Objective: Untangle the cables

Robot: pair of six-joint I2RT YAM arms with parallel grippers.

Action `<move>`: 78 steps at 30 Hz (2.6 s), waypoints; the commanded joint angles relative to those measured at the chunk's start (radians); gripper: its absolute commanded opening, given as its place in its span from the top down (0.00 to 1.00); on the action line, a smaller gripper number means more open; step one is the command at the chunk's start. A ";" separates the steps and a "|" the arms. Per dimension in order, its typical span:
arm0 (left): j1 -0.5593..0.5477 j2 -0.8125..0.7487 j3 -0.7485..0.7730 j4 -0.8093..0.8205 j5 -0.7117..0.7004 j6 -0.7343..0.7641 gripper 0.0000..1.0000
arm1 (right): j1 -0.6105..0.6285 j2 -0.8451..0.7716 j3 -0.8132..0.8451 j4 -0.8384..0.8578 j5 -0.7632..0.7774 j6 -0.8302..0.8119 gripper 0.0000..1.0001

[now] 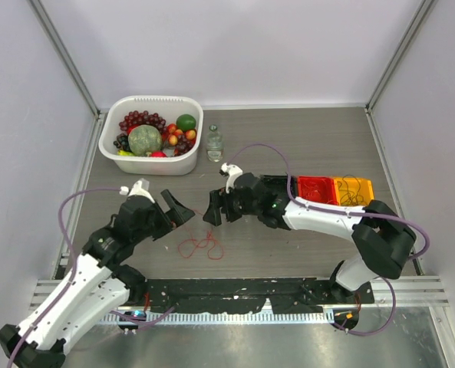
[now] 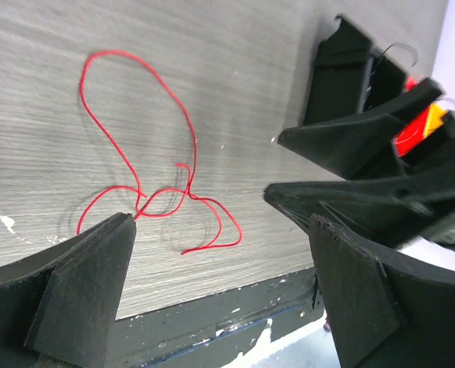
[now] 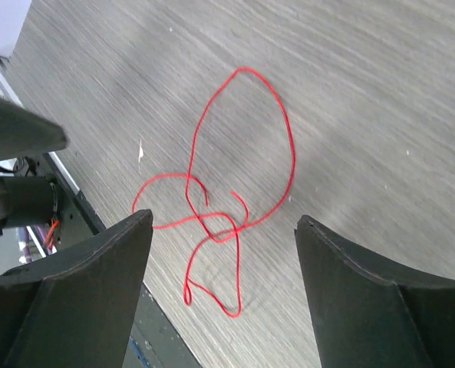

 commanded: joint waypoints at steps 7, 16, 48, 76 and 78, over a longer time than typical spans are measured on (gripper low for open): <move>0.008 -0.240 0.208 -0.185 -0.233 0.113 0.00 | -0.006 0.259 0.295 -0.182 -0.032 -0.037 0.18; 0.008 -0.309 0.279 -0.252 -0.283 0.150 0.01 | -0.004 0.407 0.381 -0.209 -0.089 -0.097 0.18; 0.009 -0.284 0.254 -0.214 -0.265 0.179 0.00 | 0.290 0.617 0.670 -0.628 0.323 -0.269 0.35; 0.008 -0.318 0.263 -0.232 -0.288 0.183 0.01 | 0.156 0.080 0.398 -0.369 0.480 -0.066 0.99; 0.009 -0.317 0.260 -0.229 -0.289 0.186 0.01 | 0.093 -0.023 0.363 -0.344 0.463 -0.042 0.99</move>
